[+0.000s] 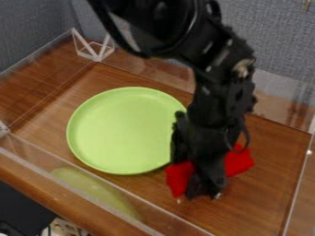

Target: Put the carrot on the green plate

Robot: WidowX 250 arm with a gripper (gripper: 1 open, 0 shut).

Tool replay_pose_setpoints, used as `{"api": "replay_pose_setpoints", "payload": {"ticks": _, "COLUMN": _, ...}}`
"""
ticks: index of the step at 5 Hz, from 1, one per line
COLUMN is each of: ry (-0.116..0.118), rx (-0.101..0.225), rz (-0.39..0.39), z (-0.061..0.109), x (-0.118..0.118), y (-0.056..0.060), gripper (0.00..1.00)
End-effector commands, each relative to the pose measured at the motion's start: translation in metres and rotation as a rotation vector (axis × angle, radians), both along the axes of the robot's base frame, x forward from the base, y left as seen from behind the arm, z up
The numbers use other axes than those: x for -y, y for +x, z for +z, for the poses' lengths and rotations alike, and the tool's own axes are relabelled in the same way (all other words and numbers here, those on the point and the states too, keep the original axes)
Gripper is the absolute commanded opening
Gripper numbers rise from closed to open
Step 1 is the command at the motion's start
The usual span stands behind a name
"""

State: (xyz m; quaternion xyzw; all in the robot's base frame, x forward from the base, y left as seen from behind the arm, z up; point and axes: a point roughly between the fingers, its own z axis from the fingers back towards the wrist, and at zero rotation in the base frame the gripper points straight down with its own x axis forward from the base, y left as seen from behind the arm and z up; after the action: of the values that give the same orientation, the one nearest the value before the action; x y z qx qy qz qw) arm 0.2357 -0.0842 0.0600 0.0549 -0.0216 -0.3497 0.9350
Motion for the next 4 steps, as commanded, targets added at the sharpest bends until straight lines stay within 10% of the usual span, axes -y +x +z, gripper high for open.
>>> {"api": "replay_pose_setpoints", "payload": {"ticks": 1, "ry": -0.018, "rx": 0.056, "rz": -0.065, "z": 0.015, "x": 0.014, "y": 0.015, "gripper": 0.0}}
{"api": "replay_pose_setpoints", "payload": {"ticks": 4, "ry": -0.021, "rx": 0.059, "rz": -0.047, "z": 0.021, "x": 0.001, "y": 0.019, "gripper": 0.0}}
